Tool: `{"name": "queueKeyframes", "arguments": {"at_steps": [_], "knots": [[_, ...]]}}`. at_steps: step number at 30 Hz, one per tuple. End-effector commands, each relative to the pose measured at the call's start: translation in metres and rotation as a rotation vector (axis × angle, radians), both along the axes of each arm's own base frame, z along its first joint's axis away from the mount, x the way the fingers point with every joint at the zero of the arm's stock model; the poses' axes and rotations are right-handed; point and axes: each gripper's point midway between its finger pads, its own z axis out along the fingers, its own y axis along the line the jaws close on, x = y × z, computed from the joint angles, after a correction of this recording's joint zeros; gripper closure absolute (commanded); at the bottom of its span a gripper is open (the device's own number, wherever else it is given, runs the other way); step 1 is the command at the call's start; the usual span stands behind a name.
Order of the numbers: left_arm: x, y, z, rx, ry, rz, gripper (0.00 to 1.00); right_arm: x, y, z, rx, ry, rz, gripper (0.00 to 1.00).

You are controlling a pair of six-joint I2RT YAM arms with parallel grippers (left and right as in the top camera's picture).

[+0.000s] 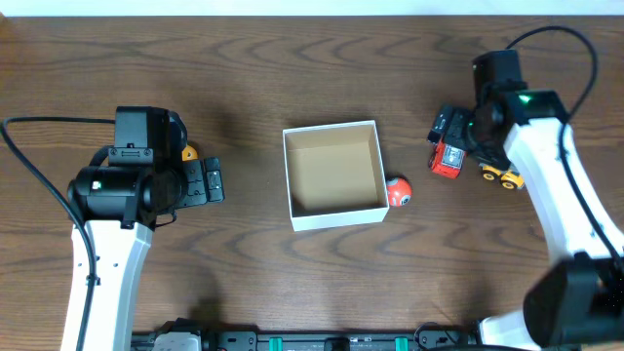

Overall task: Pack container
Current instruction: 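Lower the right gripper onto the red fire truck and grasp it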

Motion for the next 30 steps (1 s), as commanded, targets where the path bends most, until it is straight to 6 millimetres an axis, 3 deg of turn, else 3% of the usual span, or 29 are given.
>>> {"name": "queueKeyframes", "arguments": {"at_steps": [1,17,30], "knots": [[0.003,-0.002,0.006,-0.007,-0.015,-0.003,0.02,0.007,-0.008,-0.017,-0.01,0.035,-0.071,0.01],[0.003,-0.002,0.006,-0.007,-0.015,-0.003,0.02,0.036,-0.013,-0.087,-0.016,0.101,-0.086,0.01],[0.004,-0.002,0.006,-0.007,-0.018,-0.003,0.02,0.045,-0.024,-0.1,-0.009,0.09,-0.114,0.01]]}}
